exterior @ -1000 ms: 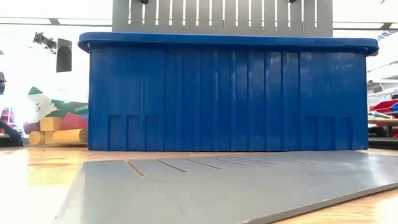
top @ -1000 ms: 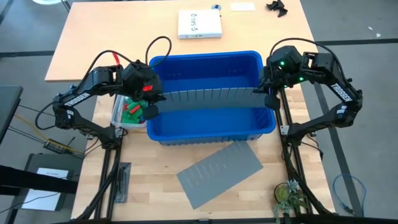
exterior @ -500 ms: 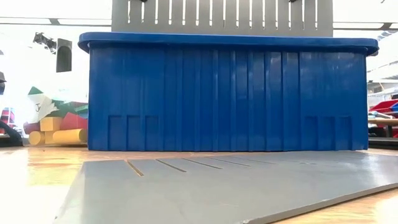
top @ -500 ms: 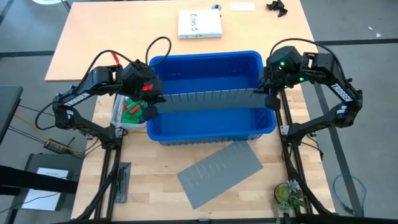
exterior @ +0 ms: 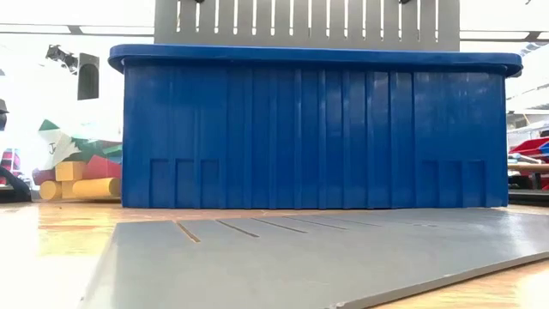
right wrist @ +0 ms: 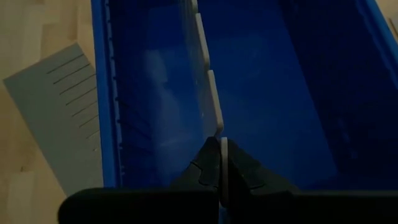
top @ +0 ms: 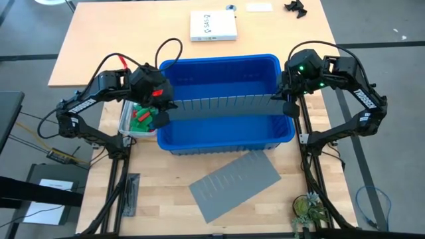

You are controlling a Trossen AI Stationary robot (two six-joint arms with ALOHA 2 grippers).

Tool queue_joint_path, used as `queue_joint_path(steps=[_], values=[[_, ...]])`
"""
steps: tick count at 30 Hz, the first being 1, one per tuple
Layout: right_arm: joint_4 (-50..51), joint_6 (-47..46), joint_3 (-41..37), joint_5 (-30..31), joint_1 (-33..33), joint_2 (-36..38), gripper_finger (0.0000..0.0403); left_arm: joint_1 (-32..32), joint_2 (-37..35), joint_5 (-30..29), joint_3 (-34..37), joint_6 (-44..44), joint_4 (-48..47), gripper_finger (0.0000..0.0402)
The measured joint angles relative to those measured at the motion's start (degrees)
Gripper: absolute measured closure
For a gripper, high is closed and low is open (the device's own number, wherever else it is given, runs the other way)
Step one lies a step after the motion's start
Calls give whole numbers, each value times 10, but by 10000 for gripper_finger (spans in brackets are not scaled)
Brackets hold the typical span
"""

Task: Sort blocks
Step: Assemble the blue bin using bin divider

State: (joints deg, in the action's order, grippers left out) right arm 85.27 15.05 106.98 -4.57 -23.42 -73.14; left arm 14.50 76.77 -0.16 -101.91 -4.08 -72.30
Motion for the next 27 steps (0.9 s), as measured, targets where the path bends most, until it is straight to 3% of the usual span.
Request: queue_joint_path(steps=[27], values=[[7, 1, 0, 4, -1, 1, 403, 0, 2, -4, 2, 11, 31, 380]])
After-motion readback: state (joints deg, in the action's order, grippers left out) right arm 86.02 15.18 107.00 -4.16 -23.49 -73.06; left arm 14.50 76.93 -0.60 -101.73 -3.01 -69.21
